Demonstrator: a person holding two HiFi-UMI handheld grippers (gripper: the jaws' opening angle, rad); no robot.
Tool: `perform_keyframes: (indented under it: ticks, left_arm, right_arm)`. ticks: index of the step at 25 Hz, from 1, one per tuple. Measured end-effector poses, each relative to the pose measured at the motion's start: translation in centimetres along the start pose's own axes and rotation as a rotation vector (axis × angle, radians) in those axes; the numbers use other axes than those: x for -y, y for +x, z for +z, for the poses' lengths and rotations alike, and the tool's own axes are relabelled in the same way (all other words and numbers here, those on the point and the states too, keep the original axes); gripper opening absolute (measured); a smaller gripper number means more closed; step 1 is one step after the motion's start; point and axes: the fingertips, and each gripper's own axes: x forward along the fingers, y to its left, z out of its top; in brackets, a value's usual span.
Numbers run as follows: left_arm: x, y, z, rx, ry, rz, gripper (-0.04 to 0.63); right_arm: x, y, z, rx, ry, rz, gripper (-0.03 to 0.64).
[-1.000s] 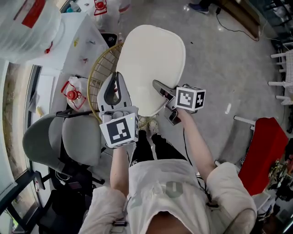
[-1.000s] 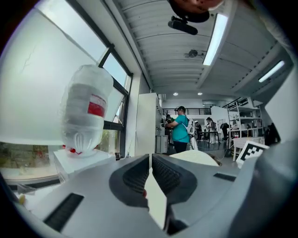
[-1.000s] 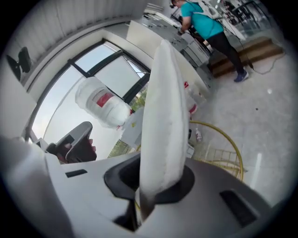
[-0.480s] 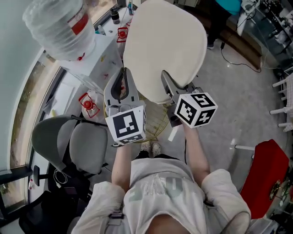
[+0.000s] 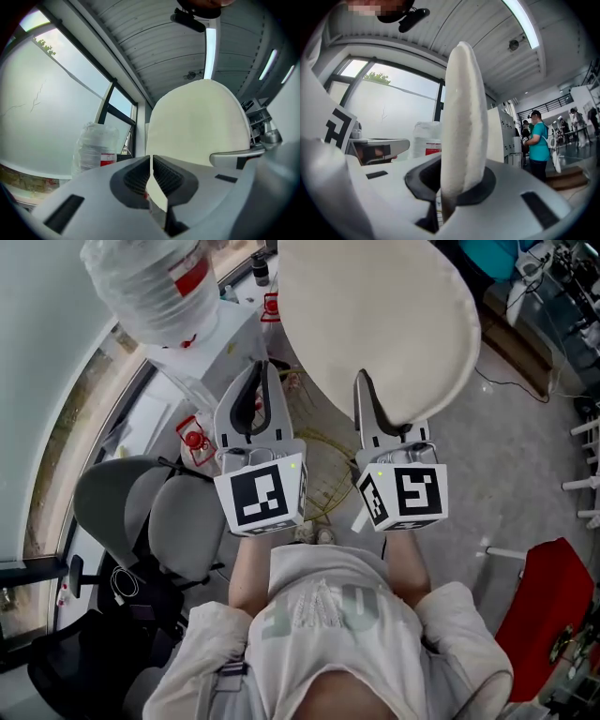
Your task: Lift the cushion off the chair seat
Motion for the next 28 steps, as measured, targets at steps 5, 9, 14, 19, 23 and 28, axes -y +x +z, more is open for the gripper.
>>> perform_keyframes:
  ticks: [5,9,14,19,23,28]
  left_arm:
    - [0.0,0.1,1.4,0.036,0.009,-0.006,0.031]
    - [0.2,0.1,1.5,0.036,0.006,-0.017,0.031]
    - [0.2,0.0,1.2,0.034,-0.006,-0.018,0.031]
    - [0.2,0.0,1.2,0.037,-0.017,-0.021,0.031]
    - [0.3,-0.1,1.2,0.039,-0.018,-0.023,0.031]
    - [0.3,-0.4,1.4,0.044,-0.022,-0.027,0.031]
  right_arm:
    - [-0.5,-0.5,0.8,0.026,-0.069,-0.011,0.046]
    - [-0.8,-0.4,0.9,0.027,-0.062,-0.007,0.046]
    - [-0.9,-0.6,0.5,0.017,-0.078,-0.016,0.046]
    - [-0.9,-0.7,0.5,0.011,-0.091,-0.020,0.046]
    - [-0.9,-0.8,0.7,0.018,-0.093,-0.021,0.046]
    - [-1.3,-1.0,0.9,0.022,-0.096,-0.017,0.046]
